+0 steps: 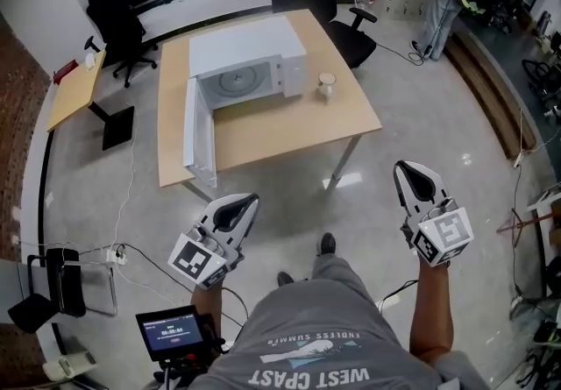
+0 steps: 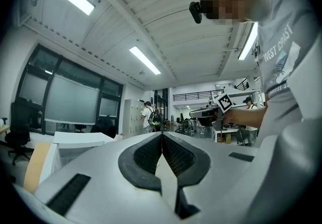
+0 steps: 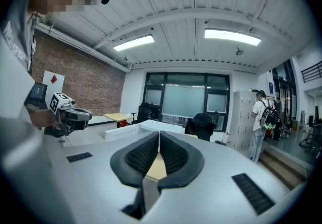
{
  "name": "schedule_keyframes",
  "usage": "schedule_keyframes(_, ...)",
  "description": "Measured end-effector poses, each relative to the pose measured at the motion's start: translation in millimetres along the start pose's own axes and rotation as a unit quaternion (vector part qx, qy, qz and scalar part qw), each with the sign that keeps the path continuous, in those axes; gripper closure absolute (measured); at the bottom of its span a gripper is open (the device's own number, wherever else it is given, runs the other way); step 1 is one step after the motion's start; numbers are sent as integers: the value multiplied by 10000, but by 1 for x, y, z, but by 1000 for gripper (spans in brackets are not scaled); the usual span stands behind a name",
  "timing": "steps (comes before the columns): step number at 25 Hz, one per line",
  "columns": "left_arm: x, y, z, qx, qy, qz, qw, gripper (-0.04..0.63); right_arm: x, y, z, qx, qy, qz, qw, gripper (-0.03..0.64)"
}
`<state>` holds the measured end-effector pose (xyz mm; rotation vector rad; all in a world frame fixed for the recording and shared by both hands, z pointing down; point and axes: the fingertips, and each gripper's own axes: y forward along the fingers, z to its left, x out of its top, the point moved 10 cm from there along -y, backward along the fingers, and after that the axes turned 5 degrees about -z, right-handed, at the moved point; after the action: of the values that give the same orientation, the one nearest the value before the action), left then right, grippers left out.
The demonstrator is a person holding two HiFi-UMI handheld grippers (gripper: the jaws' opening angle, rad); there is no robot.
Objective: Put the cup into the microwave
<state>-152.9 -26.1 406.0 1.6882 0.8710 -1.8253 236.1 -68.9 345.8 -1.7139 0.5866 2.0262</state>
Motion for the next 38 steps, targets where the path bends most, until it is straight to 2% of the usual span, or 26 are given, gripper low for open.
schedule_keyframes(8,-2,6,58,456,-6,259,9986,574,-31,106,-27,303,193,205,9991,597)
schedule_keyframes(16,-17,65,120,762,-99,534,9956,574,-83,227,-98,445,509,464,9966,597)
schedule_keyframes(21,-28,118,158,920,-202,650,9934,574,-133,306,-154,457,711,770,9934,597)
schedule_keyframes(27,-50,157,197,1212,-410,895,9877,574,-205,397,-204,416,876,1284,9870,595)
schedule_keyframes(35,-71,194,237,1572,-593,1166,9789,574,-303,486,-243,306,1076,2179,9695,590)
schedule_keyframes(36,-75,197,240,1604,-622,1201,9777,574,-316,495,-245,295,1109,2309,9662,575)
schedule_keyframes(38,-81,202,245,1664,-679,1270,9755,574,-339,511,-248,267,1199,2561,9588,489)
